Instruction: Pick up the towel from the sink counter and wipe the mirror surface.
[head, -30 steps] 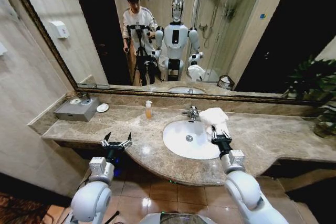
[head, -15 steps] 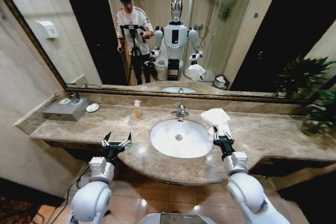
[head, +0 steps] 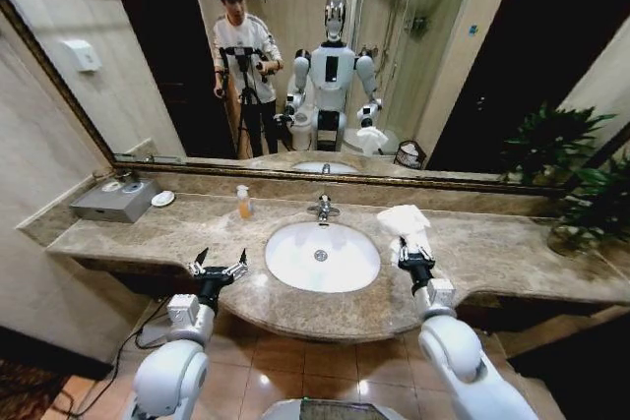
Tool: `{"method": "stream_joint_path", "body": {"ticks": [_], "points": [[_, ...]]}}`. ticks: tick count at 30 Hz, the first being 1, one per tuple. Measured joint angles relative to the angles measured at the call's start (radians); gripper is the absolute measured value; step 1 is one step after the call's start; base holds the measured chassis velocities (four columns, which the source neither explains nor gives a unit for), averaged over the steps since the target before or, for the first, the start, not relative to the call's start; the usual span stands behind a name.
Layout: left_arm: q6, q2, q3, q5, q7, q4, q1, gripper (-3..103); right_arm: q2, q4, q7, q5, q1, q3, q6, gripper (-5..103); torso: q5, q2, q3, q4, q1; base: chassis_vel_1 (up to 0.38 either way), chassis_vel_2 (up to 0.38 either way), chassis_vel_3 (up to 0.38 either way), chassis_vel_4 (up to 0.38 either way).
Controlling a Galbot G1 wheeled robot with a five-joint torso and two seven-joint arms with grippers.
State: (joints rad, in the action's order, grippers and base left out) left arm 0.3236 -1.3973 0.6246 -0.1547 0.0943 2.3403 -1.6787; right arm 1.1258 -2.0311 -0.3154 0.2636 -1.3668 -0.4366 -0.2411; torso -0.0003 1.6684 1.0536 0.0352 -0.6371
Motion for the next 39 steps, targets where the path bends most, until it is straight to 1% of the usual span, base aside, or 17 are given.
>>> {"method": "stream_joint_path", "body": {"ticks": [2,4,5,8,11,13,15,16,18,19,22,23,24,28,30,34,39], "points": [[0.0,0.0,0.0,0.0,0.0,0.0,0.0,100,-0.035,0.074,0.042,0.023,0.066,-0.022,-0.039,14,0.0005,0.0,0.0,0.0008,0.0,0.0,0.0,0.0,0.0],[0.0,0.0,0.0,0.0,0.0,0.0,0.0,100,-0.044,0.083,0.051,0.025,0.078,-0.022,-0.048,14,0.0005,0.0,0.0,0.0008,0.0,0.0,0.0,0.0,0.0],[0.0,0.0,0.0,0.0,0.0,0.0,0.0,100,-0.071,0.089,0.066,0.039,0.11,-0.002,-0.087,14,0.0003,0.0,0.0,0.0006,0.0,-0.051,-0.006,0.038,0.018],[0.0,0.0,0.0,0.0,0.0,0.0,0.0,100,-0.096,0.084,0.068,0.064,0.138,0.046,-0.121,14,0.0002,0.0,0.0,0.0,-0.001,0.0,0.0,0.0,0.0],[0.0,0.0,0.0,0.0,0.0,0.0,0.0,100,-0.135,0.104,0.062,0.079,0.237,0.198,-0.159,14,0.0001,0.0,0.0,0.0011,0.0,0.0,0.0,0.0,0.0],[0.0,0.0,0.0,0.0,0.0,0.0,0.0,100,-0.141,0.109,0.057,0.078,0.264,0.235,-0.17,14,0.0002,0.0,0.0,0.001,0.0,0.0,0.0,0.0,0.0],[0.0,0.0,0.0,0.0,0.0,0.0,0.0,100,-0.166,0.118,0.052,0.093,0.342,0.352,-0.228,14,0.0001,0.0,0.0,0.0011,0.0,0.0,0.0,0.0,0.0],[0.0,0.0,0.0,0.0,0.0,0.0,0.0,100,-0.166,0.118,0.052,0.093,0.342,0.352,-0.228,14,0.0001,0.0,0.0,0.0011,0.0,0.0,0.0,0.0,0.0],[0.0,0.0,0.0,0.0,0.0,0.0,0.0,100,-0.181,0.178,0.073,0.129,0.43,0.44,-0.28,14,0.0002,0.0,0.0,0.0009,0.0,0.0,0.0,0.0,0.0],[0.0,0.0,0.0,0.0,0.0,0.0,0.0,100,-0.181,0.178,0.073,0.129,0.43,0.44,-0.28,14,0.0002,0.0,0.0,0.0009,0.0,0.0,0.0,0.0,0.0],[0.0,0.0,0.0,0.0,0.0,0.0,0.0,100,-0.219,0.235,0.163,0.175,0.507,0.483,-0.375,14,0.0001,0.0,0.0,0.001,0.0,0.0,0.0,0.0,0.0],[0.0,0.0,0.0,0.0,0.0,0.0,0.0,100,-0.219,0.235,0.163,0.175,0.507,0.483,-0.375,14,0.0001,0.0,0.0,0.001,0.0,0.0,0.0,0.0,0.0],[0.0,0.0,0.0,0.0,0.0,0.0,0.0,100,-0.245,0.254,0.227,0.182,0.524,0.489,-0.42,14,0.0,0.0,0.0,0.0004,0.0,0.0,0.0,0.0,0.0],[0.0,0.0,0.0,0.0,0.0,0.0,0.0,100,-0.283,0.282,0.305,0.137,0.545,0.513,-0.453,14,0.0001,0.0,0.0,0.0001,0.0,0.0,0.0,0.0,0.0],[0.0,0.0,0.0,0.0,0.0,0.0,0.0,100,-0.283,0.295,0.317,0.125,0.562,0.534,-0.457,14,-0.0003,0.0,0.0,-0.0003,0.0,0.0,0.0,0.0,0.0],[0.0,0.0,0.0,0.0,0.0,0.0,0.0,100,-0.203,0.387,0.303,0.112,0.688,0.653,-0.452,14,0.0002,0.0,0.0,0.0015,0.0,0.0,0.0,0.0,0.0],[0.0,0.0,0.0,0.0,0.0,0.0,0.0,100,-0.162,0.426,0.286,0.114,0.739,0.709,-0.447,14,0.0,0.0,0.0,0.0014,0.0,0.0,0.0,0.0,0.0]]}}
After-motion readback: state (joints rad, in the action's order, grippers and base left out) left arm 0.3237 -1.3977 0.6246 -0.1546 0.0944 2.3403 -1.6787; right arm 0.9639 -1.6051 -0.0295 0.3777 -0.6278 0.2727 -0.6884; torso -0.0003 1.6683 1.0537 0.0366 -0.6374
